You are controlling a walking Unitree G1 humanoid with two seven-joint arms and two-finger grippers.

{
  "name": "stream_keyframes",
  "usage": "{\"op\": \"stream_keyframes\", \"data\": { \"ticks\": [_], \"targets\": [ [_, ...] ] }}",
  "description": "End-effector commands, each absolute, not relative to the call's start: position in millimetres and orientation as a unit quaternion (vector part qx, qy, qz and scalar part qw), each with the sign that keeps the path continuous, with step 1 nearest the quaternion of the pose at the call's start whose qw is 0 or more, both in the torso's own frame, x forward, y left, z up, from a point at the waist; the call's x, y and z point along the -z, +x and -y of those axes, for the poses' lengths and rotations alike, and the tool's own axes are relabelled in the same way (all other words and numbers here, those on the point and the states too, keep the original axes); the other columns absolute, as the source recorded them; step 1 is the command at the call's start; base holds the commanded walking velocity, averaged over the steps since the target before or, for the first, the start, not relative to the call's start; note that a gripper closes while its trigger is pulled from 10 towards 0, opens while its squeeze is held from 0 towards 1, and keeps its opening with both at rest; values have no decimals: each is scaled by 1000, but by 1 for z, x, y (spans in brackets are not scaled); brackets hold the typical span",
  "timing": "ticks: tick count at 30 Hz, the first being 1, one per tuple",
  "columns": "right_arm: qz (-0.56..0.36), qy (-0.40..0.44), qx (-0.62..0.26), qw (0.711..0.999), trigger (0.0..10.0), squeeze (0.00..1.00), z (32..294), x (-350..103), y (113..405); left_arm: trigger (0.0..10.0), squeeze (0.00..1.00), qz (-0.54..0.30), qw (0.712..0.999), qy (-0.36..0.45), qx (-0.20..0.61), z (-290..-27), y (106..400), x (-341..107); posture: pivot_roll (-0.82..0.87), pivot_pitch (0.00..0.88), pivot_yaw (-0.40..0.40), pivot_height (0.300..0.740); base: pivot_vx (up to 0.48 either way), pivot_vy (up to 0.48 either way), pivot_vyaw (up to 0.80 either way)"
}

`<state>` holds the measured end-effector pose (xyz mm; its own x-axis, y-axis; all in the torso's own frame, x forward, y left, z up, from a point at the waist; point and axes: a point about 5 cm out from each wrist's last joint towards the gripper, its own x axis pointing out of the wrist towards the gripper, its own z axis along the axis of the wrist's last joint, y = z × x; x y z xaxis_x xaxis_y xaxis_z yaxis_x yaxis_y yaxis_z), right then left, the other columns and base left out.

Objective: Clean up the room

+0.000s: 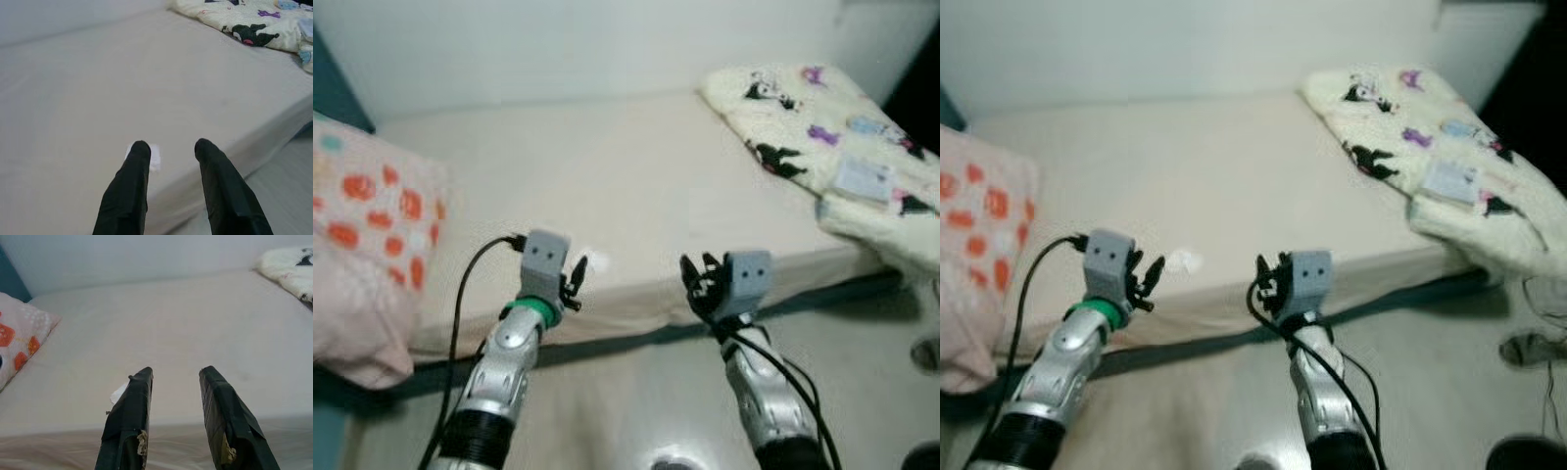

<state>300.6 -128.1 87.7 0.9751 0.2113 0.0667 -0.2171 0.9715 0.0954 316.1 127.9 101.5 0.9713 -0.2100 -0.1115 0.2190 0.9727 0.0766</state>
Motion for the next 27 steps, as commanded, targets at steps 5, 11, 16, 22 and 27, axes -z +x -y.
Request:
{"op": "stream_keyframes", "data": {
  "ticks": [5,11,16,22,27],
  "targets": [
    [28,48,-101,993,10000,0,132,-88,301,10000,0,-54,991,48,110,-127,315,-100,-134,0,98,740,480,0,0],
    [31,43,-106,993,10000,0,130,-89,302,10000,0,-55,992,56,95,-130,317,-100,-135,0,99,740,480,0,0],
    [28,41,-115,992,10000,0,127,-88,301,10000,0,-61,993,59,82,-133,318,-98,-133,0,101,740,417,0,0],
    [23,45,-137,989,10000,0,122,-87,300,10000,0,-66,993,65,72,-136,317,-97,-131,0,103,740,62,0,0],
    [2,46,-187,981,10000,0,109,-82,297,10000,0,-76,993,69,62,-140,316,-92,-136,0,105,740,0,0,0]
  ]
}}
